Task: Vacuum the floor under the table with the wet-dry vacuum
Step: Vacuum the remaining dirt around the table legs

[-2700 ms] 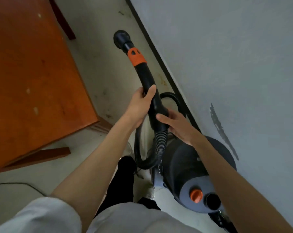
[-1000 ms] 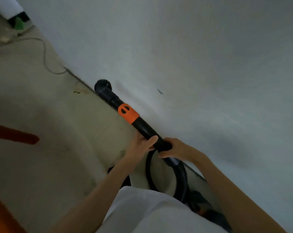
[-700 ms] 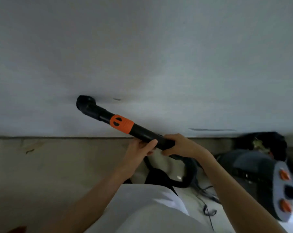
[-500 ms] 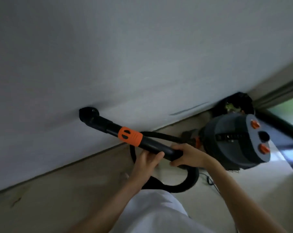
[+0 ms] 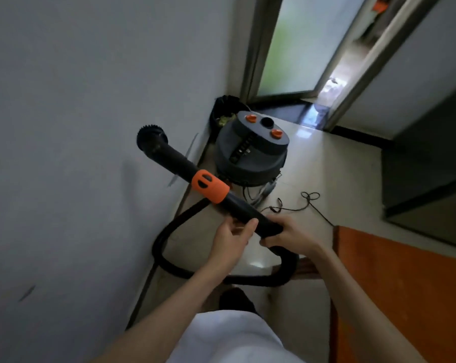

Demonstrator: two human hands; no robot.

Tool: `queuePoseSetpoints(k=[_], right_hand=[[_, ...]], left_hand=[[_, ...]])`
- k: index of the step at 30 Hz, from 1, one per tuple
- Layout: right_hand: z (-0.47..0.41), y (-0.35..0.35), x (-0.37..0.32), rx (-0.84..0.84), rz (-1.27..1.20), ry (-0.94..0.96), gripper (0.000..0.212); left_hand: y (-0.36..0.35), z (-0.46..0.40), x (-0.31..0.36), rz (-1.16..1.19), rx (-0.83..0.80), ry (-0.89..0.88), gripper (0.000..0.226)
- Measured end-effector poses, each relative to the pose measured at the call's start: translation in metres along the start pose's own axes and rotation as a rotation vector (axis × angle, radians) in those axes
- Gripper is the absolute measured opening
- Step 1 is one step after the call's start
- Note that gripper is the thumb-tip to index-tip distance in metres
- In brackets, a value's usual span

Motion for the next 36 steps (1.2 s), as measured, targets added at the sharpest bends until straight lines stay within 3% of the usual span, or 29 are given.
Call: queuePoseSetpoints(k=[2, 8, 16, 22, 30, 36], right_hand=[[0.017, -0.004, 0.0, 0.143, -0.113, -0.024, 0.033], [0.084, -0.041, -0.025, 0.494, -0.474, -0.003, 0.022], [0.163, -0.069, -0.03, 0.681, -0.7, 0.007, 0.026], [0.207, -0.12, -0.015, 0.667, -0.9, 0.013, 0.024], [0.305, -0.176, 0.028, 0.682, -0.977, -0.006, 0.018], [0.34, -0.247, 0.049, 0.536, -1.235, -0.084, 0.023]], left_hand=[[0.004, 0.005, 0.011, -0.077, -0.053, -0.085, 0.022], [0.022, 0.049, 0.04, -0.183, -0.18, -0.261, 0.02], [0.013, 0.127, 0.054, -0.207, -0.367, -0.382, 0.019], [0.014, 0.179, 0.025, -0.29, -0.446, -0.413, 0.028], [0.004, 0.279, -0.032, -0.397, -0.533, -0.403, 0.026], [0.019, 0.32, -0.086, -0.452, -0.573, -0.267, 0.038]])
Point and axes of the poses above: each hand's wrist, its own z-axis away from the middle knuckle, its own y-axis out of the back of the hand, x = y × z, the point moved 10 cm from there along -z, towards the middle knuckle, and after that the axes turned 8 degrees about x, right-handed, at the moved point
